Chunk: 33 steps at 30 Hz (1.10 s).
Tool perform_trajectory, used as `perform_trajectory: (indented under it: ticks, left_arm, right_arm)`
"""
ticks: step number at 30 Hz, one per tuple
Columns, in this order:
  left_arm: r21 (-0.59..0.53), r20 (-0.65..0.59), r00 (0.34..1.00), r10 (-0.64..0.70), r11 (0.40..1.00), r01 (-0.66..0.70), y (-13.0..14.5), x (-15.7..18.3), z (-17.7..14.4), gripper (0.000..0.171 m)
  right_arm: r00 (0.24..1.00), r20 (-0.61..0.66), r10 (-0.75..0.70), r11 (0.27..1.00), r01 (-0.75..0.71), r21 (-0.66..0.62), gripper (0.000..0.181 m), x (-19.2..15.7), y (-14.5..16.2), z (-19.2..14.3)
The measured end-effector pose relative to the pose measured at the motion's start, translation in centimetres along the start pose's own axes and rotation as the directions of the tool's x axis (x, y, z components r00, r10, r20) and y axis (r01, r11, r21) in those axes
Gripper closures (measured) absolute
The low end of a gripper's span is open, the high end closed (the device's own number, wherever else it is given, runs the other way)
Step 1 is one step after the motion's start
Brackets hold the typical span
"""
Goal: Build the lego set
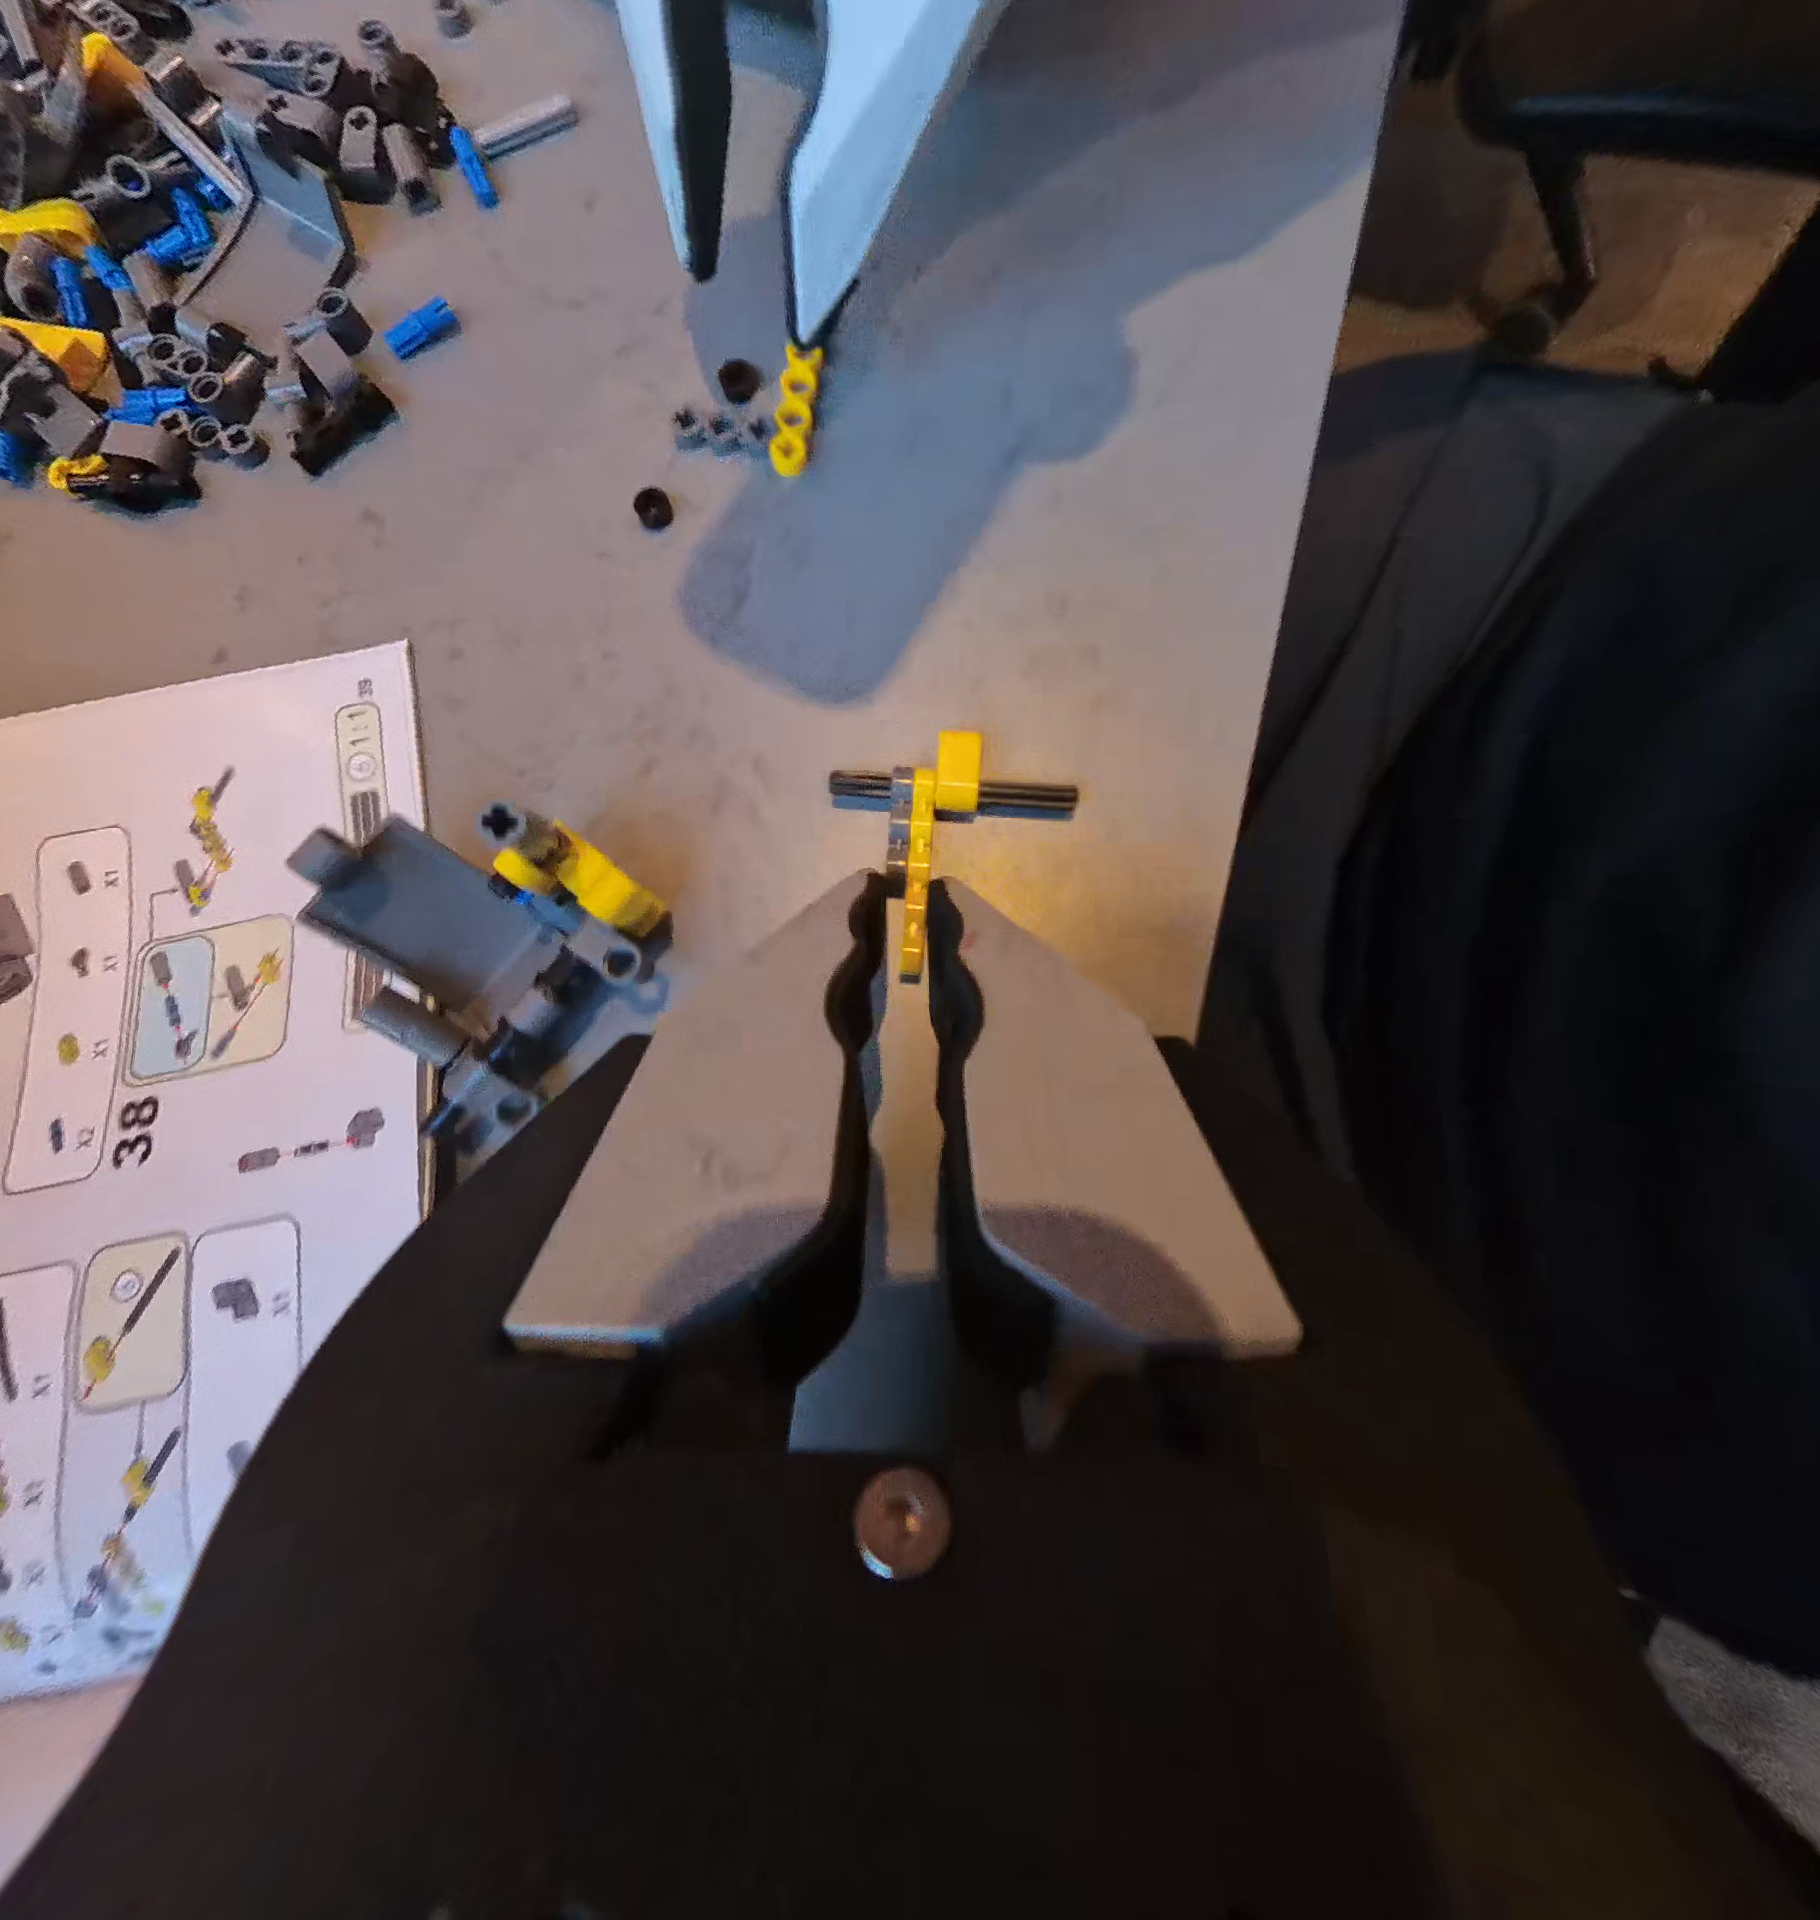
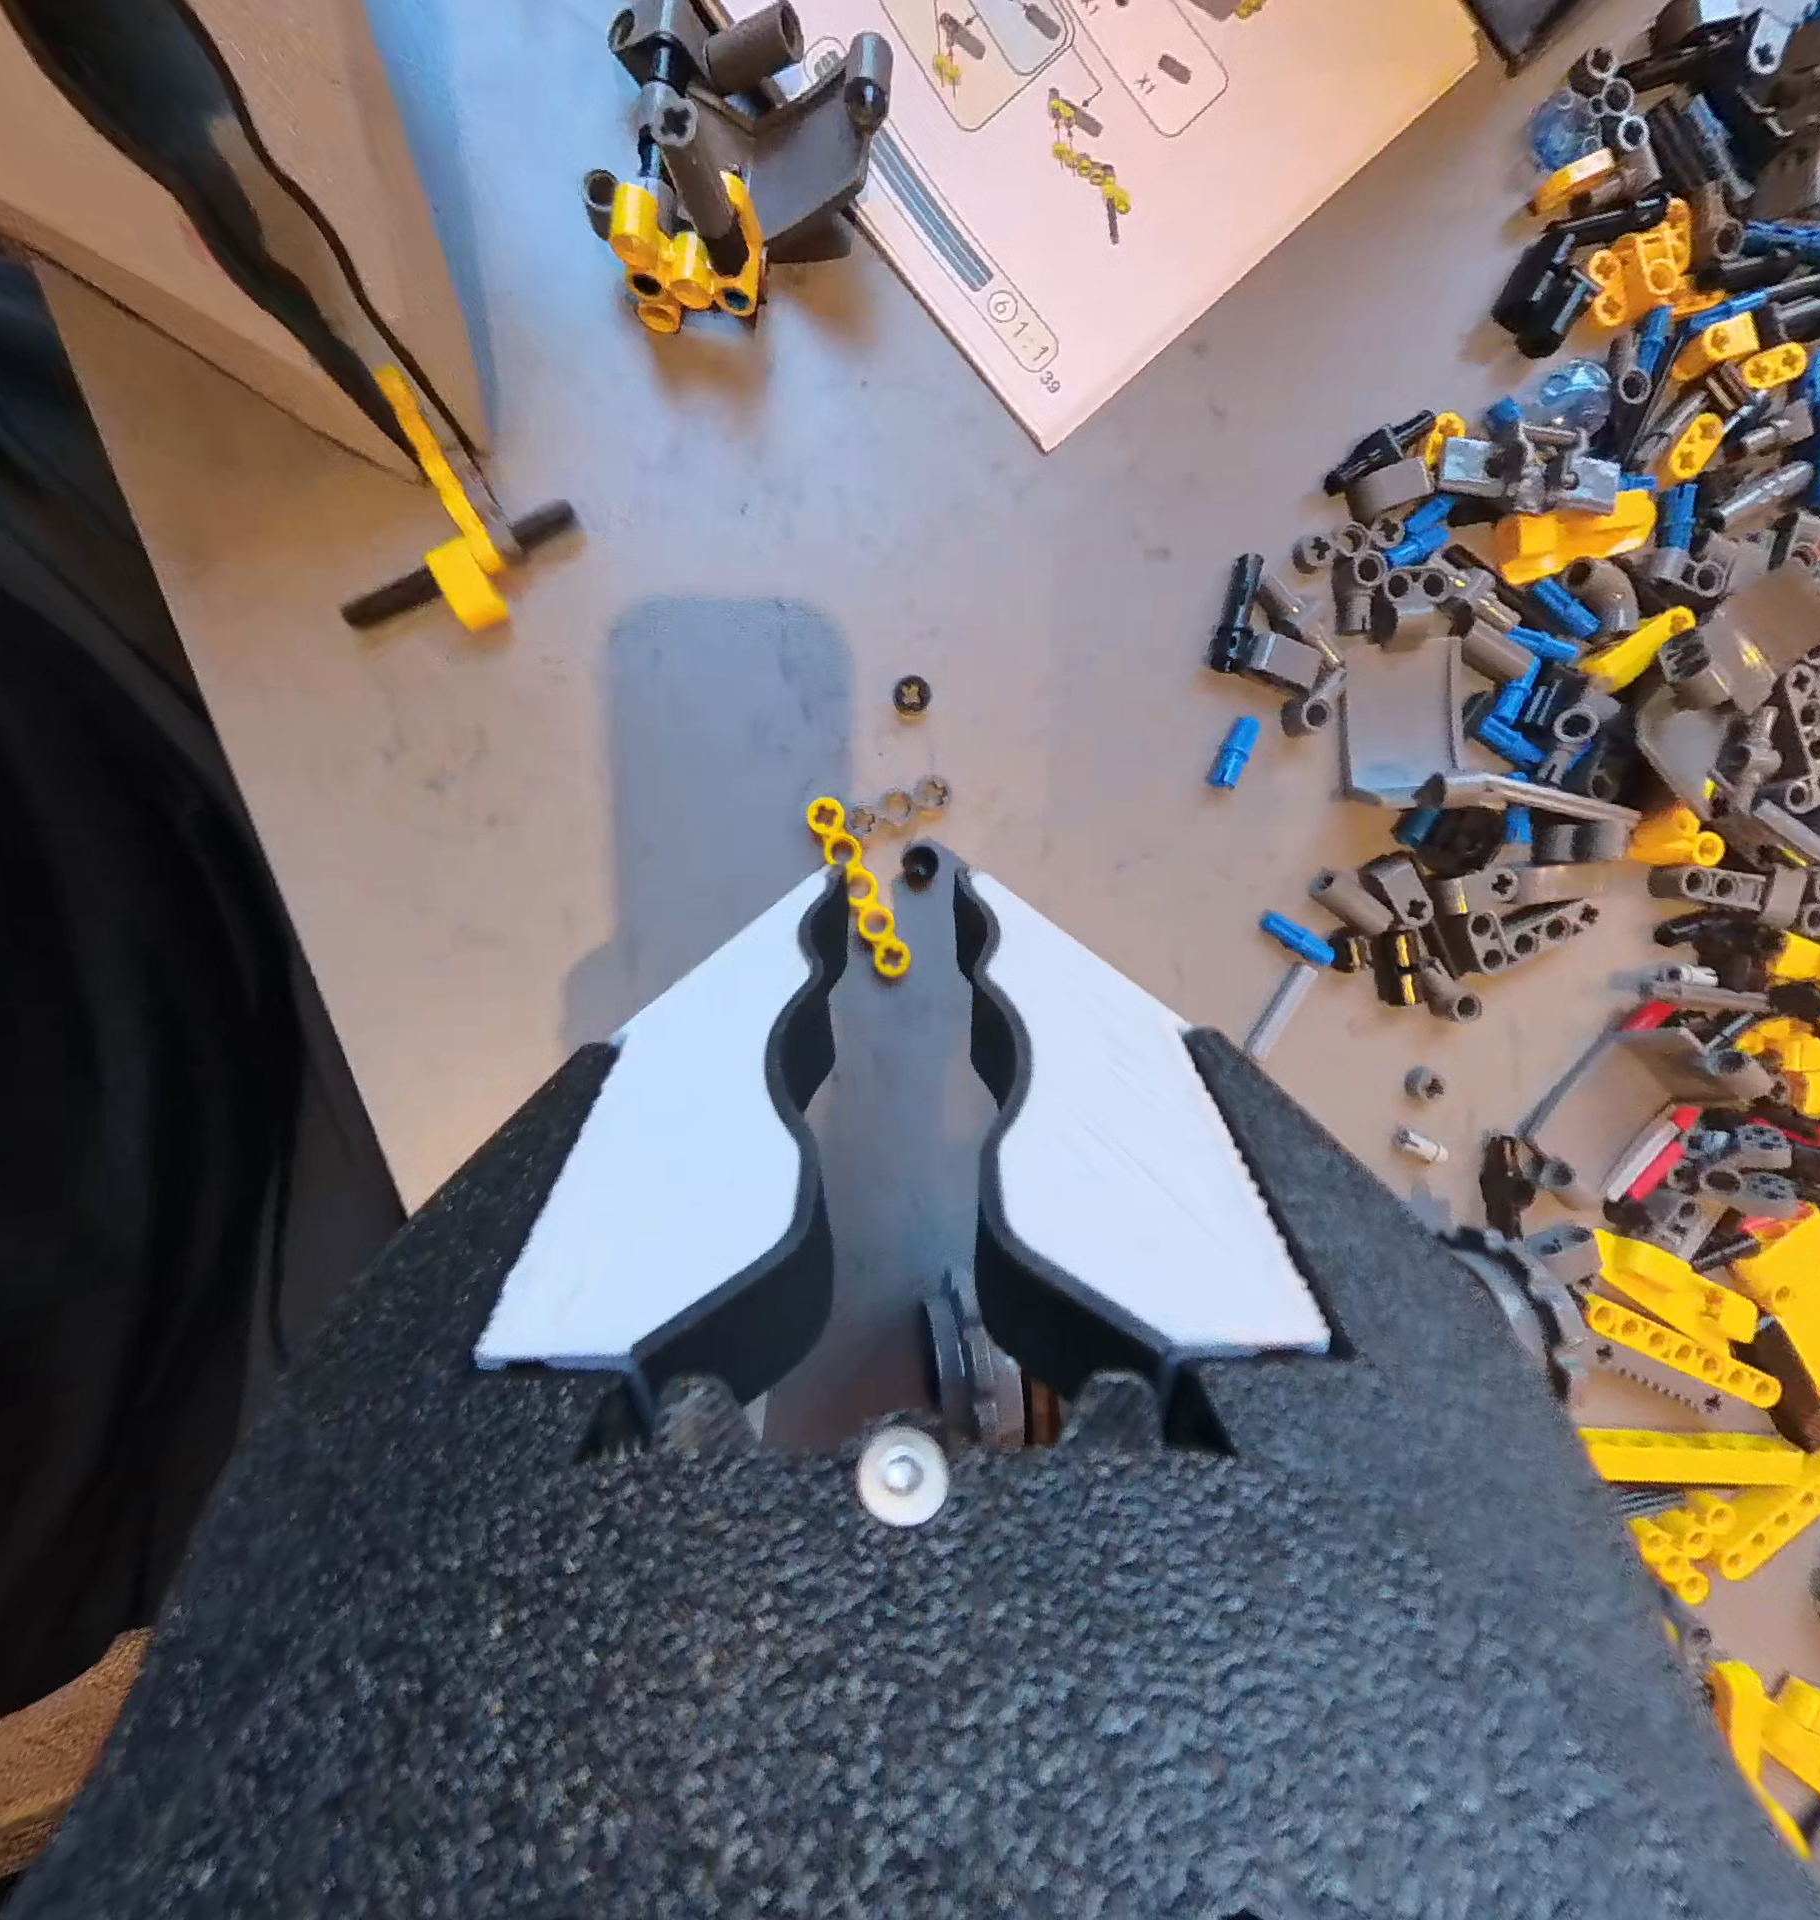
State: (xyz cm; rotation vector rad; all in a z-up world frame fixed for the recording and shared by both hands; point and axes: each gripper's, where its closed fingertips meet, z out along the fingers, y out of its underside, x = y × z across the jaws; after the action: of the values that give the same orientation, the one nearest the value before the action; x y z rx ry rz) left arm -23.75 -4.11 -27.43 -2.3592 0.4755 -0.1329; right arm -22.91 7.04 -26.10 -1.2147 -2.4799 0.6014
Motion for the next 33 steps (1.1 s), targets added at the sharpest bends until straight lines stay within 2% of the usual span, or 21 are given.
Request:
perform_trajectory:
  ticks: [5, 10, 16, 19, 25, 27, 29, 33]
  left_arm:
    - [0.035, -0.059, 0.998, -0.008, 0.999, 0.010, 2.4, 1.0, -2.3, 0.165]
    - [0.061, 0.005, 1.000, -0.006, 0.998, 0.006, 3.9, 0.5, -3.7, 0.166]
    - [0.060, 0.060, 0.995, 0.084, 0.994, -0.087, 3.8, 0.0, -3.6, 0.165]
    - [0.061, 0.077, 0.985, 0.155, 0.985, -0.160, 3.4, -0.3, -3.4, 0.165]
    - [0.062, 0.065, 0.955, 0.288, 0.954, -0.292, 2.9, -0.6, -2.9, 0.165]
    - [0.056, 0.075, 0.959, 0.272, 0.960, -0.276, 2.8, -0.9, -2.9, 0.163]
    - [0.057, 0.077, 0.972, 0.224, 0.972, -0.228, 2.9, -1.0, -3.2, 0.153]
    - [0.104, 0.088, 0.988, 0.123, 0.986, -0.132, 3.0, -0.7, -4.4, 0.148]
  right_arm:
    - [1.000, 0.008, 0.011, 1.000, -0.011, 0.012, 0.163, -0.2, -0.1, -0.3]
    - [0.998, 0.025, 0.056, 0.998, -0.055, -0.022, 0.162, 0.7, 0.8, -0.4]
    - [0.997, 0.047, 0.062, 0.998, -0.061, -0.027, 0.162, 1.4, 0.5, -0.5]
    - [0.996, 0.080, 0.028, 0.999, -0.025, -0.032, 0.172, 1.2, 0.5, -0.4]
    - [0.993, 0.114, -0.011, 0.999, 0.015, -0.034, 0.168, 0.7, 0.4, 0.0]
    - [0.994, 0.108, -0.012, 0.999, 0.017, -0.041, 0.168, 0.6, 0.6, 0.1]
    - [0.994, 0.105, -0.011, 0.999, 0.015, -0.040, 0.168, 0.5, 0.8, 0.2]
    - [0.995, 0.102, -0.010, 0.999, 0.013, -0.032, 0.168, 0.6, 1.0, 0.2]
